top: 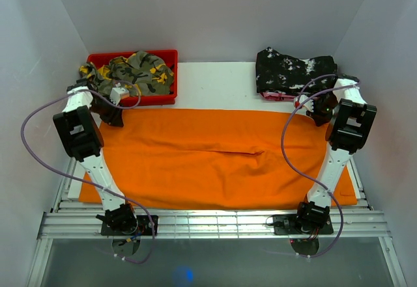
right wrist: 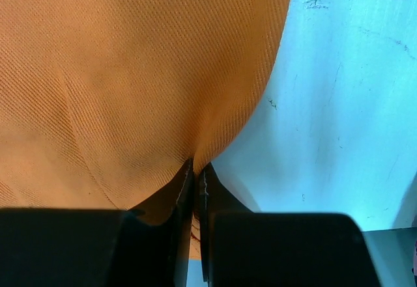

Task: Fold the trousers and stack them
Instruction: Flatten the trousers out

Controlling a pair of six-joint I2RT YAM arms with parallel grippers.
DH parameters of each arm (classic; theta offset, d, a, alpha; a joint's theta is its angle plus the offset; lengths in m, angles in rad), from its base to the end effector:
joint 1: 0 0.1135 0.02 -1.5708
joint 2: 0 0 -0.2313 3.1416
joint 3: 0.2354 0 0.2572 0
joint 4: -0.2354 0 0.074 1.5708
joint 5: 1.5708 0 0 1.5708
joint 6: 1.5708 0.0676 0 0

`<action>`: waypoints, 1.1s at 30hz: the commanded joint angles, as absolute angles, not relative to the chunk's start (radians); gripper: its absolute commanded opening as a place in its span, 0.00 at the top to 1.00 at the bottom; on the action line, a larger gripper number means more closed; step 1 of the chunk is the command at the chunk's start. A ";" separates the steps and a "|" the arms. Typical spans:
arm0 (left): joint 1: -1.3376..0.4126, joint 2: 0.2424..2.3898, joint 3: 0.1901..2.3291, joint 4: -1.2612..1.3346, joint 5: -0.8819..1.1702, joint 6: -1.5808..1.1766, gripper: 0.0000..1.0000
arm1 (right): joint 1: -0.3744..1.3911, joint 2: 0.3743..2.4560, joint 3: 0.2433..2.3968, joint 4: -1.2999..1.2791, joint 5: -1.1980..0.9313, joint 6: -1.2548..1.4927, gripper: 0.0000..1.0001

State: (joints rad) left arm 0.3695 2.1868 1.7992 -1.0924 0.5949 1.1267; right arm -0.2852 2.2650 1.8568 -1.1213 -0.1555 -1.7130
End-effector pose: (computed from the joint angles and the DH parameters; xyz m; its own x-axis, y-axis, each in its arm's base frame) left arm 0.4050 0.1162 0.1338 -0.6263 0.5594 -0.5429 0.7304 0.6645 -0.1579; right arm 0.4129 -0.1101 0.1064 -0.1332 -0.9801 -0.1473 -0.9876 0.1437 -0.0628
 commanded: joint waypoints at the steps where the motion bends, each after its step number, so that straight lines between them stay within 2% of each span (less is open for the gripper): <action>1: 0.354 2.131 1.697 -0.999 0.546 1.147 0.55 | -0.291 2.237 1.867 -1.147 -0.124 -1.756 0.92; 7: 0.334 2.065 1.436 -0.980 0.430 1.202 0.63 | -0.288 2.217 1.873 -1.134 -0.118 -1.767 0.92; 11: 0.334 1.936 1.263 -1.067 0.436 1.311 0.68 | -0.291 2.195 1.868 -1.131 -0.112 -1.779 0.92; 14: 0.336 1.836 1.198 -1.129 0.440 1.336 0.68 | -0.293 2.175 1.842 -1.115 -0.115 -1.801 0.92; 15: 0.339 1.812 1.206 -1.147 0.445 1.338 0.64 | -0.293 2.165 1.835 -1.111 -0.117 -1.807 0.92; 18: 0.350 1.815 1.328 -1.212 0.485 1.310 0.51 | -0.291 2.146 1.798 -1.071 -0.120 -1.831 0.92; 22: 0.364 1.903 1.602 -1.278 0.531 1.296 0.43 | -0.285 2.152 1.792 -1.042 -0.121 -1.842 0.92; 23: 0.364 1.929 1.717 -1.288 0.535 1.299 0.43 | -0.284 2.157 1.804 -1.043 -0.123 -1.842 0.92; 27: 0.364 2.072 1.941 -1.342 0.541 1.339 0.41 | -0.281 2.171 1.824 -1.043 -0.127 -1.844 0.92; 33: 0.364 2.249 2.092 -1.365 0.506 1.408 0.41 | -0.281 2.172 1.829 -1.032 -0.133 -1.847 0.92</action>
State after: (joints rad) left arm 0.3630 2.1895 2.0418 -1.2926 0.4957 1.3476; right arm -0.2852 2.1887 1.7969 -1.0622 -0.1345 -1.8141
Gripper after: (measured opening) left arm 0.587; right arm 0.088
